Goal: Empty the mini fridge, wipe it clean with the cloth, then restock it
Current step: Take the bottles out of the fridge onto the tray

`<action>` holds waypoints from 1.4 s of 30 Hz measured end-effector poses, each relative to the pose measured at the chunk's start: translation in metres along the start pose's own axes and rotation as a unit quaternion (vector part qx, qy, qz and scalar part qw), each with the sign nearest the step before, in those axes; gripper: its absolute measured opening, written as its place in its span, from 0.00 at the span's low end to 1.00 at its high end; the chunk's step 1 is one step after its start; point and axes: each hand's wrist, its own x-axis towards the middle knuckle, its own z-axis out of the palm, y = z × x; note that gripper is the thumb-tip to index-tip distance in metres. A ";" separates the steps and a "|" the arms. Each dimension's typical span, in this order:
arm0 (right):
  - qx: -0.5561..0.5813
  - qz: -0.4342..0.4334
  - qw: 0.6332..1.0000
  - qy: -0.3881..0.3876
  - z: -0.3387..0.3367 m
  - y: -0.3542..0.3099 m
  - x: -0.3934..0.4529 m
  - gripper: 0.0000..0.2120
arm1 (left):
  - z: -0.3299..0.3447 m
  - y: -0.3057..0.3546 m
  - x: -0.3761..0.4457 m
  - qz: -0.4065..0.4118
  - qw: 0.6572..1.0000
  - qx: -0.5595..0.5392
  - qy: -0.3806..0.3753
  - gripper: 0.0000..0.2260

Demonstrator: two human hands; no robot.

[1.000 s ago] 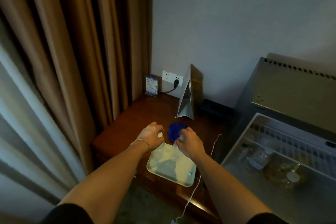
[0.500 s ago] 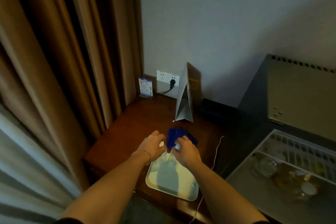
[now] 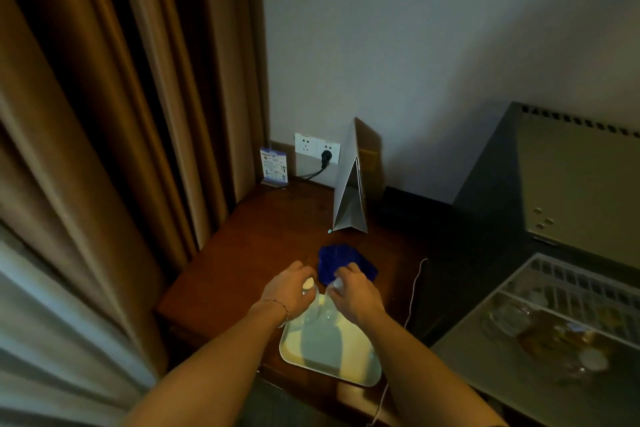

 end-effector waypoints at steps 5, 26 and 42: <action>-0.024 -0.008 1.000 0.006 -0.008 0.004 -0.001 0.19 | -0.005 -0.001 -0.009 -0.013 0.999 -0.031 -0.009 0.15; -0.006 0.043 0.995 0.094 -0.017 -0.001 -0.103 0.20 | -0.006 0.034 -0.062 0.041 0.999 0.005 0.002 0.22; -0.008 0.178 0.970 0.163 -0.091 0.175 -0.265 0.24 | 0.044 0.206 -0.107 0.171 0.982 0.029 -0.069 0.25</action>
